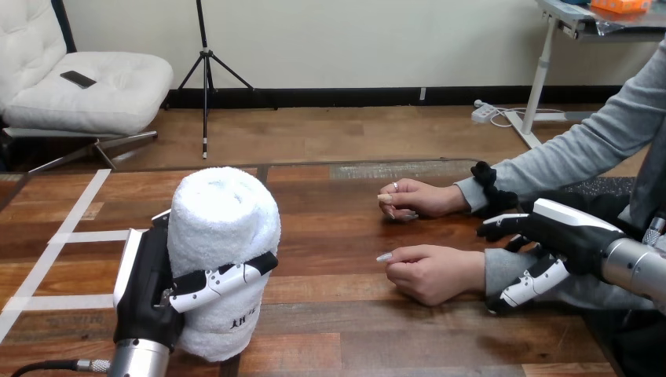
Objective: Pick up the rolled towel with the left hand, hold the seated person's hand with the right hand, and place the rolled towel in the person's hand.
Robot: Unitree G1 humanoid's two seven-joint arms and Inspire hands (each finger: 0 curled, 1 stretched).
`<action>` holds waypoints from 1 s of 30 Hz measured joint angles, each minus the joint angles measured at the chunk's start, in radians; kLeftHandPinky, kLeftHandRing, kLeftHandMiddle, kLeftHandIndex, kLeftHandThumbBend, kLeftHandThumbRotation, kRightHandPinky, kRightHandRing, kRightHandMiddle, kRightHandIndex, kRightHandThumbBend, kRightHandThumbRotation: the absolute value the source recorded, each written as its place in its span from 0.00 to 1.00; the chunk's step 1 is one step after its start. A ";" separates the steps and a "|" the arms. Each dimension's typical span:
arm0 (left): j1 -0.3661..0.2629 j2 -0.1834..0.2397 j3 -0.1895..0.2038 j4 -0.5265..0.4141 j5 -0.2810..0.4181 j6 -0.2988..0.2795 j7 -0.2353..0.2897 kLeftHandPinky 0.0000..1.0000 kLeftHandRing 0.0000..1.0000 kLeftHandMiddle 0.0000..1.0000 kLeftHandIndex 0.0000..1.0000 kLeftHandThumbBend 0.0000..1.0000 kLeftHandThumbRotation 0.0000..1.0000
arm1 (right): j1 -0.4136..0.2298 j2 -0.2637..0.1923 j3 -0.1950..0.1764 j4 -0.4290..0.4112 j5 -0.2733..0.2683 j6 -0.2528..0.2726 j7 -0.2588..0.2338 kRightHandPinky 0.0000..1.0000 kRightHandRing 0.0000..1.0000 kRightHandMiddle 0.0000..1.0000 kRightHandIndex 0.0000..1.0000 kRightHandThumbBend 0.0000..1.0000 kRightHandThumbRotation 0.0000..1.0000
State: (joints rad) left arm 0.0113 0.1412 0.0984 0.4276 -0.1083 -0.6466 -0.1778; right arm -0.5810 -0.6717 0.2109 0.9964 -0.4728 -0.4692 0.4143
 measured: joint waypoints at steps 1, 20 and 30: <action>0.000 0.000 0.000 0.000 0.000 0.000 0.000 0.26 0.31 0.36 0.39 0.59 0.00 | -0.001 -0.001 0.004 0.000 -0.003 0.001 0.000 0.68 0.80 0.86 0.86 1.00 0.28; 0.000 0.000 0.001 0.000 0.000 0.000 0.000 0.26 0.31 0.37 0.39 0.58 0.00 | -0.027 -0.003 0.062 0.000 -0.060 0.006 0.016 0.67 0.79 0.84 0.83 1.00 0.29; 0.000 0.000 0.001 0.000 0.001 0.000 0.001 0.26 0.31 0.37 0.39 0.57 0.00 | -0.037 -0.003 0.069 0.000 -0.076 -0.008 0.016 0.65 0.76 0.80 0.80 1.00 0.27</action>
State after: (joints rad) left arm 0.0114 0.1415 0.0993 0.4275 -0.1078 -0.6467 -0.1769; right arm -0.6176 -0.6752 0.2795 0.9963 -0.5484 -0.4776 0.4300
